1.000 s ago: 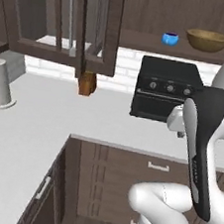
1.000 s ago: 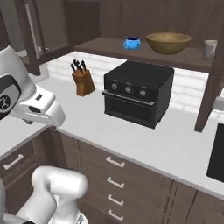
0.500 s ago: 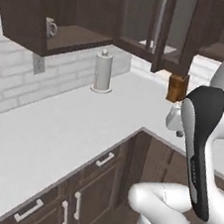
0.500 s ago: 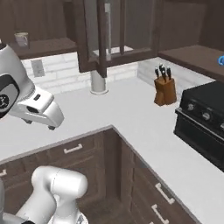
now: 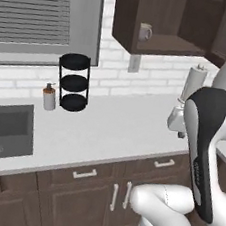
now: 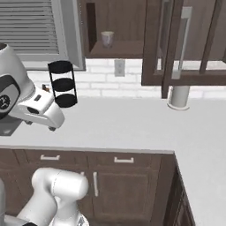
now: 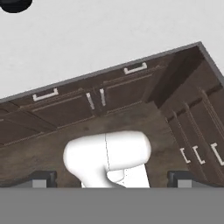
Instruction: Gather all objects into one cabinet and sort the glasses and bowls to opposite sides.
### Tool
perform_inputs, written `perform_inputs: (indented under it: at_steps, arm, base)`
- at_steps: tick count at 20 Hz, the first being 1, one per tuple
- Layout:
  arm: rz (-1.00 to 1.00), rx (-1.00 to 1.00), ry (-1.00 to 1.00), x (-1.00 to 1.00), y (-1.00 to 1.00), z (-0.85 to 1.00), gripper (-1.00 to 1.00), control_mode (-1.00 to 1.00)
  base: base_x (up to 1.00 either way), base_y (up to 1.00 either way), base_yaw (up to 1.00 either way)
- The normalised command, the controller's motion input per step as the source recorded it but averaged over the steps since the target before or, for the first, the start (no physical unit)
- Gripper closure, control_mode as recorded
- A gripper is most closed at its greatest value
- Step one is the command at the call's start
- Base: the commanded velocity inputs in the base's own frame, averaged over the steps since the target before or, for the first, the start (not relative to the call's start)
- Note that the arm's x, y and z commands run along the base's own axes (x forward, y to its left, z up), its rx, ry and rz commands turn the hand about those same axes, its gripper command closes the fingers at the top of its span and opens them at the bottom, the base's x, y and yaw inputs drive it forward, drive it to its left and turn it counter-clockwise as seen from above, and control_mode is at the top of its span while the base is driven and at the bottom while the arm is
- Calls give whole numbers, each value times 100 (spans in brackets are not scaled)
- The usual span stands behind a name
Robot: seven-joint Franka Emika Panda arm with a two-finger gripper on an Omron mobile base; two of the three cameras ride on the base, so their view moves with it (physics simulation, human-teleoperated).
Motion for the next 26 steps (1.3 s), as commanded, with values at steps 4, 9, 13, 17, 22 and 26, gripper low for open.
perform_inputs:
  at_steps: [4,9,13,17,22,26]
  arm:
    - [0,0,0,0,0,0,-100,100]
    - [0,0,0,0,0,0,-100,100]
    - [0,0,0,0,0,0,-100,100]
    - [0,0,0,0,0,0,-100,100]
    - [0,0,0,0,0,0,-100,100]
    - [0,0,0,0,0,0,-100,100]
  base:
    - [41,-33,47]
    - [55,-46,33]
    - [55,-43,20]
    - [22,-46,11]
    - [0,-36,-3]
    - [0,-15,-16]
